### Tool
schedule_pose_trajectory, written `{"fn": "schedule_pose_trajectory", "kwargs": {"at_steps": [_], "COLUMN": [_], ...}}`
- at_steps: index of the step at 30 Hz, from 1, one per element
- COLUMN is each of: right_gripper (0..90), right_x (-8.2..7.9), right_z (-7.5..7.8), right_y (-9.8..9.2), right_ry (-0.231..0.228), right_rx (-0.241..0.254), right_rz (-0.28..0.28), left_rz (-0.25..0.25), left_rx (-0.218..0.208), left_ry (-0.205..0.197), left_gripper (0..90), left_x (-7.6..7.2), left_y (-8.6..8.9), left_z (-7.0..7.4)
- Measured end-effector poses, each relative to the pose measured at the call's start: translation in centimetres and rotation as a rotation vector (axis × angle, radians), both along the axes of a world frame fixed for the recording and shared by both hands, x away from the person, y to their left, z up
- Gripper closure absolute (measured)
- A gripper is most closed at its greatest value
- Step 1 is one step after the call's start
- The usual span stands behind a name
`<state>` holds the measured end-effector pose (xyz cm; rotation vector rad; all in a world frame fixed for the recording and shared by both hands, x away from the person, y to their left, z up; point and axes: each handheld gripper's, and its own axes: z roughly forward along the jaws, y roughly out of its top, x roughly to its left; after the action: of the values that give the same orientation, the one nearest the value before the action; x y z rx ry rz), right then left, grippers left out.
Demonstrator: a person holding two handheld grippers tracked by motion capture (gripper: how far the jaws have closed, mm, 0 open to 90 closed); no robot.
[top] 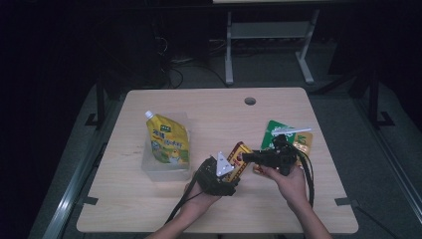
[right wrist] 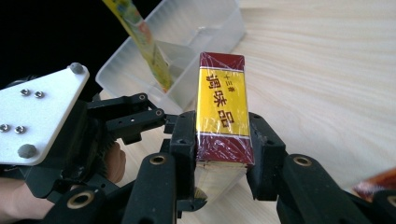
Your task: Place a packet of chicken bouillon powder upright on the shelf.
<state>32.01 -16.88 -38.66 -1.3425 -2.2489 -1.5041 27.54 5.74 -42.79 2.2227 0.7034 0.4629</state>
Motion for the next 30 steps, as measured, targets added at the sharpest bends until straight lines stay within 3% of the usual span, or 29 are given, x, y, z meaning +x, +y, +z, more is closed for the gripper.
{"fn": "schedule_pose_trajectory", "kwargs": {"at_steps": [5, 8, 16, 24, 25, 30], "right_gripper": [67.3, 67.4, 67.4, 67.4, 67.4, 67.4], "right_x": [0.2, 0.2, 0.5, 1.5, 1.9, 2.6], "right_z": [1.1, 1.5, 2.4, 2.6, 2.9, 3.4], "right_y": [0.4, 0.7, 1.2, 1.8, 2.3, 3.1], "right_ry": [-0.034, -0.065, -0.126, -0.160, -0.171, -0.195], "right_rx": [-0.031, -0.068, -0.151, -0.208, -0.237, -0.271], "right_rz": [0.025, 0.030, 0.050, 0.104, 0.127, 0.167], "left_rz": [-0.003, -0.001, -0.037, -0.116, -0.132, -0.168], "left_rx": [-0.005, -0.025, -0.017, -0.008, 0.006, 0.000], "left_ry": [0.000, 0.020, 0.027, 0.019, 0.031, 0.053], "left_gripper": [28.9, 28.2, 28.3, 26.8, 25.9, 24.7], "left_x": [-0.4, -0.7, -1.8, -2.9, -2.9, -3.2], "left_y": [0.4, 0.8, 1.2, 1.3, 1.3, 1.4], "left_z": [0.3, 0.2, -0.3, -0.6, -0.9, -1.2]}}
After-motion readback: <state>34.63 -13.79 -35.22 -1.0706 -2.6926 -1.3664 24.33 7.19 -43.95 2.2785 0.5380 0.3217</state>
